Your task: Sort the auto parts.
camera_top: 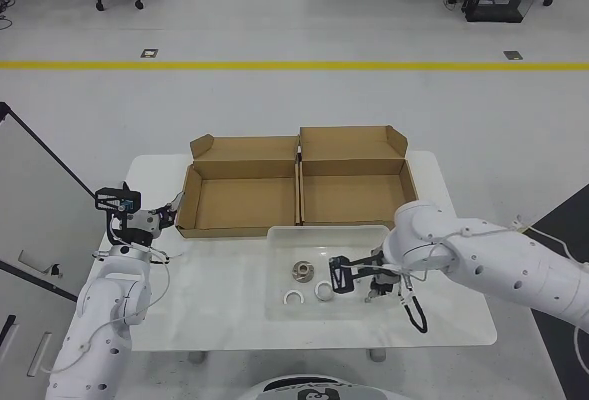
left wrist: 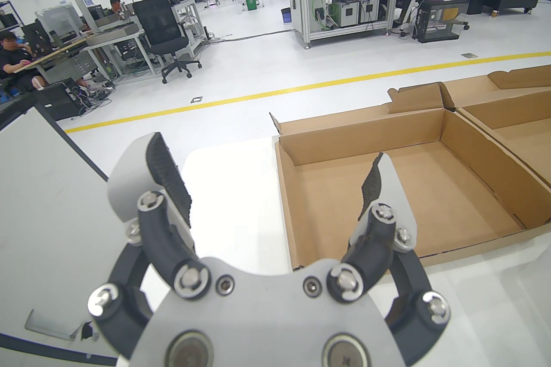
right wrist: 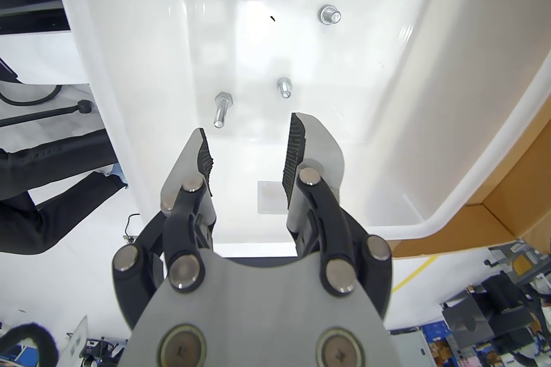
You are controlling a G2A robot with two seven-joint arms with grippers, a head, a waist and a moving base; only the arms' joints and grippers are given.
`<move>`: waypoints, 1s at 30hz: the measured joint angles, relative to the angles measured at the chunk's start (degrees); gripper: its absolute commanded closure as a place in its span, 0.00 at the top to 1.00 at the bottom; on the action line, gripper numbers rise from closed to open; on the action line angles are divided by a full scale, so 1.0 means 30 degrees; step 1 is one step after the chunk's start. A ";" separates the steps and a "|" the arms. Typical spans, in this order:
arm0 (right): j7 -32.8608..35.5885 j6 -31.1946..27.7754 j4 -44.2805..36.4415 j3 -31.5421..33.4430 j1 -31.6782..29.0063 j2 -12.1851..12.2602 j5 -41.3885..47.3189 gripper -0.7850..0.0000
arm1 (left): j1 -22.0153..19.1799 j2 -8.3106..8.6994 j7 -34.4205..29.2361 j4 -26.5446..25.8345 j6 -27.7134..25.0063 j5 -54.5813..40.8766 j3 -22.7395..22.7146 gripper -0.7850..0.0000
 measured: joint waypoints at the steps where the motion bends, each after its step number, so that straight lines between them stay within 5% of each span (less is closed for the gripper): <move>1: 0.0045 0.0045 0.0019 0.0000 -0.0032 -0.0031 0.0008 0.53 | 0.0000 0.0000 0.0000 0.0000 0.0000 0.0000 0.0000 1.00; 30: 0.0974 0.0966 0.0157 0.0000 -0.0811 -0.0436 -0.0085 0.48 | 0.0000 0.0000 0.0000 0.0000 0.0000 0.0000 0.0000 1.00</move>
